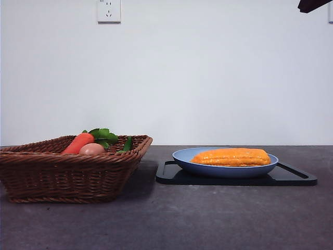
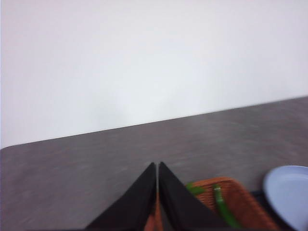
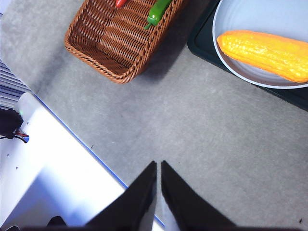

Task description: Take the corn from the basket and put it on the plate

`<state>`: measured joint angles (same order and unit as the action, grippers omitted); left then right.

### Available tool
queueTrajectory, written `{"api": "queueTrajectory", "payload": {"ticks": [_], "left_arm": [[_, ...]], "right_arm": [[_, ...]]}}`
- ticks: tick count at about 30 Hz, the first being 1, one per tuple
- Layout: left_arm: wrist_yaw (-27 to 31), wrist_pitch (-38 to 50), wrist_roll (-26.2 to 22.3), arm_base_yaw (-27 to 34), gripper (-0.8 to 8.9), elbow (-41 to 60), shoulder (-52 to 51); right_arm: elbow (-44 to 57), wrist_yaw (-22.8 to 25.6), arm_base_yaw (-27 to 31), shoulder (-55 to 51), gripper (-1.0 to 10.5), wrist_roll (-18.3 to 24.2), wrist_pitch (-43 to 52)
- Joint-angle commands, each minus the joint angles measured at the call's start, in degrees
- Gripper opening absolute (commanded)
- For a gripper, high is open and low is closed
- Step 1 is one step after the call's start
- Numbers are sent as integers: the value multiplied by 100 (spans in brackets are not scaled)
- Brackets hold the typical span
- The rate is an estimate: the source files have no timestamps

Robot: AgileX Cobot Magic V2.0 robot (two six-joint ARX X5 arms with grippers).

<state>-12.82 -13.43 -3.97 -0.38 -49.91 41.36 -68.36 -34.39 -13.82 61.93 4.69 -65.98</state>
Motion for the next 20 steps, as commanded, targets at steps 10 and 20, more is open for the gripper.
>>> {"api": "queueTrajectory", "payload": {"ticks": [10,20], "left_arm": [[7,1631,55,457,7,3047,-2192],[129,1460,210,455,7,4315,-3344]], "right_arm": [[-52,-13,-13,48,2,31,35],[-52,-13,-13,48,2,31,35]]}}
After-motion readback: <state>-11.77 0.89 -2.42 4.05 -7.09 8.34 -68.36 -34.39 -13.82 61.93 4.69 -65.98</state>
